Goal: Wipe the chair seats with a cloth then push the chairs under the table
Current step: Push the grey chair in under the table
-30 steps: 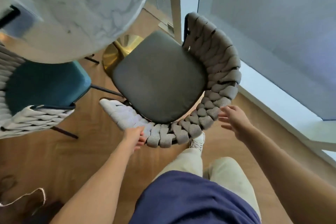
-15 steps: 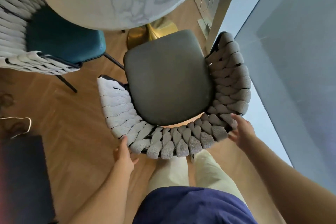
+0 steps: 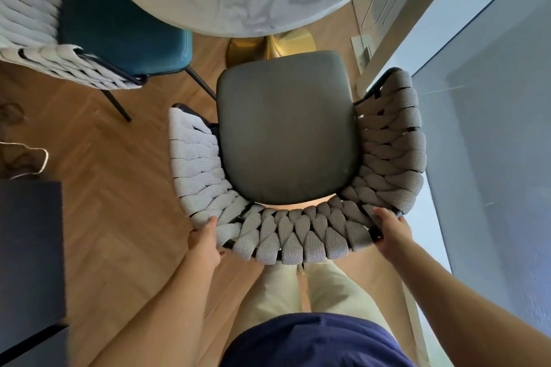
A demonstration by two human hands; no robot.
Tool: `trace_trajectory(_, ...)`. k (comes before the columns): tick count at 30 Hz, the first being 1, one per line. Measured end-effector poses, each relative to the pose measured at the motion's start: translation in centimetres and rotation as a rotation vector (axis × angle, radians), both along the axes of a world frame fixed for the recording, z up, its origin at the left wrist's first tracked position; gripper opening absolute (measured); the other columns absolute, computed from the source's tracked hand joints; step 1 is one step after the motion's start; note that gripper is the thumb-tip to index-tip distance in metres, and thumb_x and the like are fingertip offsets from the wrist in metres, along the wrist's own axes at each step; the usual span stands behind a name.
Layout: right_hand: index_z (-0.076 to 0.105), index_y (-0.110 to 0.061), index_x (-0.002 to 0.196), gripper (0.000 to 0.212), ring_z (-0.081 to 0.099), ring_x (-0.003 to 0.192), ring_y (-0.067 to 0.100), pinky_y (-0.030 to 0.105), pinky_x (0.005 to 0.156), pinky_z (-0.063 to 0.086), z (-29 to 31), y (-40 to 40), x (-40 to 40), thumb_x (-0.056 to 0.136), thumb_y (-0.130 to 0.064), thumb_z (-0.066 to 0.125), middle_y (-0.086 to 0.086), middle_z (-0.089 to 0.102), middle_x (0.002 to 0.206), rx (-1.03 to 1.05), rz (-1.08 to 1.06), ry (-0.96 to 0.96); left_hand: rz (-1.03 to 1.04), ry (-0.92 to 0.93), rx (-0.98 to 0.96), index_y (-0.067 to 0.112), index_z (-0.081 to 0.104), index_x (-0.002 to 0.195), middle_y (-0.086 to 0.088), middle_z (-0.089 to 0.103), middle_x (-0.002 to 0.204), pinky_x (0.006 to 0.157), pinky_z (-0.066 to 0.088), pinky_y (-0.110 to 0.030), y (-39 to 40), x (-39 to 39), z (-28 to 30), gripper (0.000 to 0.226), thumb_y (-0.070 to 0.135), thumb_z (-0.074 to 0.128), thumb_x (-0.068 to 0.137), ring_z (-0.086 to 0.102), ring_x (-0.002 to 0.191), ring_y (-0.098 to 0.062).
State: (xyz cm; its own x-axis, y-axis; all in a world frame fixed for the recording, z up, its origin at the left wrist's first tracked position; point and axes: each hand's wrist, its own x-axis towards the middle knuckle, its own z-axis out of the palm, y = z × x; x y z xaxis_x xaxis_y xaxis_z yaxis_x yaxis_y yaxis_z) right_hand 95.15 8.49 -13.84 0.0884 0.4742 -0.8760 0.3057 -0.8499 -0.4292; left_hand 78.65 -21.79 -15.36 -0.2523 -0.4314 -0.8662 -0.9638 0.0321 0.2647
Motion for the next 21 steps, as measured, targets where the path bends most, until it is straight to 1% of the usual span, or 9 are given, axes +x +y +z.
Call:
trace_trajectory(2,0.056,-0.017,0.109,0.029,0.063,0.076,0.018,0.031,0.068,0.052,0.0,0.4,-0.8,0.084,-0.005,0.064,0.009,0.065,0.105,-0.006,0.007,0.008,-0.036,-0.008,-0.027,0.013,0.042,0.139,-0.016,0.047,0.139,0.093,0.045,-0.063,0.1,-0.8,-0.1,0.062,0.039,0.067,0.088,0.049,0.122,-0.039)
trace_trajectory(3,0.056,-0.017,0.108,0.029,0.063,0.078,0.018,0.032,0.07,0.052,0.0,0.6,-1.3,0.083,-0.005,0.064,0.01,0.065,0.106,-0.01,0.01,0.011,-0.044,-0.003,-0.033,0.012,0.04,0.14,-0.015,0.046,0.141,0.096,0.043,-0.064,0.3,-1.4,0.0,0.064,0.039,0.067,0.088,0.048,0.123,-0.039)
trace_trajectory(6,0.055,-0.017,0.107,0.027,0.063,0.08,0.019,0.036,0.075,0.052,-0.1,1.0,-3.1,0.083,-0.006,0.064,0.009,0.064,0.107,-0.007,0.015,0.004,-0.066,0.009,-0.027,0.013,0.039,0.141,-0.013,0.045,0.144,0.098,0.038,-0.065,0.8,-3.5,-0.2,0.065,0.038,0.067,0.089,0.049,0.125,-0.037)
trace_trajectory(8,0.054,-0.018,0.107,0.027,0.061,0.082,0.02,0.04,0.082,0.051,-0.1,1.0,-4.0,0.085,-0.006,0.063,0.007,0.062,0.105,-0.006,0.018,0.001,-0.059,0.007,-0.027,0.014,0.039,0.141,-0.011,0.045,0.145,0.102,0.035,-0.065,1.0,-4.7,-0.3,0.065,0.039,0.068,0.088,0.049,0.126,-0.036)
trace_trajectory(10,0.054,-0.019,0.107,0.027,0.06,0.088,0.021,0.041,0.086,0.049,-0.3,0.9,-4.6,0.086,-0.006,0.063,0.006,0.061,0.106,-0.009,0.015,0.0,-0.056,0.008,-0.029,0.013,0.039,0.141,-0.01,0.045,0.146,0.106,0.034,-0.063,0.8,-5.2,-0.4,0.067,0.039,0.068,0.087,0.049,0.127,-0.036)
trace_trajectory(13,0.054,-0.02,0.106,0.027,0.06,0.094,0.023,0.042,0.088,0.049,-0.4,0.6,-4.7,0.085,-0.007,0.064,0.006,0.061,0.108,-0.006,0.015,-0.009,-0.09,0.036,-0.044,0.009,0.042,0.138,-0.012,0.047,0.144,0.106,0.037,-0.059,0.6,-5.2,-0.5,0.065,0.04,0.068,0.087,0.051,0.125,-0.035)
trace_trajectory(17,0.054,-0.02,0.107,0.028,0.06,0.081,0.018,0.039,0.083,0.049,-0.5,0.6,-4.8,0.085,-0.009,0.065,0.005,0.06,0.107,0.003,0.014,-0.022,-0.109,0.034,-0.036,0.01,0.044,0.136,-0.011,0.049,0.142,0.106,0.037,-0.06,0.4,-5.2,-0.2,0.065,0.043,0.069,0.085,0.052,0.124,-0.035)
trace_trajectory(21,0.053,-0.019,0.102,0.022,0.058,0.096,0.022,0.04,0.084,0.048,-0.4,0.7,-4.7,0.085,-0.01,0.064,0.006,0.059,0.107,0.007,0.044,-0.021,-0.155,0.018,-0.04,0.011,0.045,0.135,-0.01,0.052,0.14,0.104,0.038,-0.061,0.1,-5.4,-0.2,0.068,0.047,0.069,0.083,0.054,0.121,-0.035)
